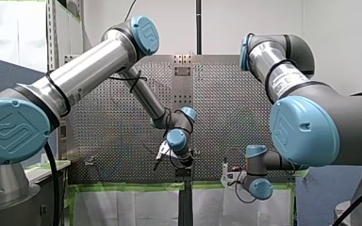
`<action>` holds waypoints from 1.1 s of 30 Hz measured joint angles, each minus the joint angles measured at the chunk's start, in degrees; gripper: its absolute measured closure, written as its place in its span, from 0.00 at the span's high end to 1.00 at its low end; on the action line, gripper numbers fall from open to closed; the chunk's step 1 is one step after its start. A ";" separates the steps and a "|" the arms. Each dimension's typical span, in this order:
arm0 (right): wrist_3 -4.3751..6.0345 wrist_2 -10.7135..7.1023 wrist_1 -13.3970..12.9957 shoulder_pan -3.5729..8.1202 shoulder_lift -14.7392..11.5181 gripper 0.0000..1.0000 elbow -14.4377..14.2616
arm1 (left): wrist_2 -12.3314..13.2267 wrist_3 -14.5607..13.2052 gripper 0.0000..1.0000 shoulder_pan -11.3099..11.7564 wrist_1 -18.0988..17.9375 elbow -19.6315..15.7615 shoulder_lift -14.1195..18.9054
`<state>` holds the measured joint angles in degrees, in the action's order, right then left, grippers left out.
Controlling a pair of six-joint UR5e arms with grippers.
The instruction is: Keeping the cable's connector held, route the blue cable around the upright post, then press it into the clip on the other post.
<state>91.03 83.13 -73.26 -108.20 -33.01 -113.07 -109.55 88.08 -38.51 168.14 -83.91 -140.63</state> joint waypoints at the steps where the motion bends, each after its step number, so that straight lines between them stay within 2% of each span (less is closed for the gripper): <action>1: 0.02 0.00 0.04 0.10 0.00 0.00 0.14 | -0.23 -0.03 0.00 -0.05 -0.09 0.00 0.00; 9: 0.36 -1.06 0.61 0.79 -0.01 0.00 2.43 | -0.03 -0.86 0.00 -0.33 -1.10 0.00 -0.01; 18: 1.09 -1.45 1.00 0.92 -0.01 0.00 4.91 | 2.75 -0.38 0.00 0.03 -3.51 0.00 -0.03; 23: 2.06 -1.54 1.38 0.93 -0.01 0.00 6.70 | 4.03 1.10 0.00 0.38 -4.24 0.00 -0.08; 33: 2.36 -1.74 2.76 0.93 0.00 0.00 9.15 | 5.45 4.04 0.00 1.79 -6.07 0.00 -0.32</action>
<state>93.39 81.39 -70.50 -107.27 -33.01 -103.91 -104.10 92.12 -36.71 162.07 -83.91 -140.95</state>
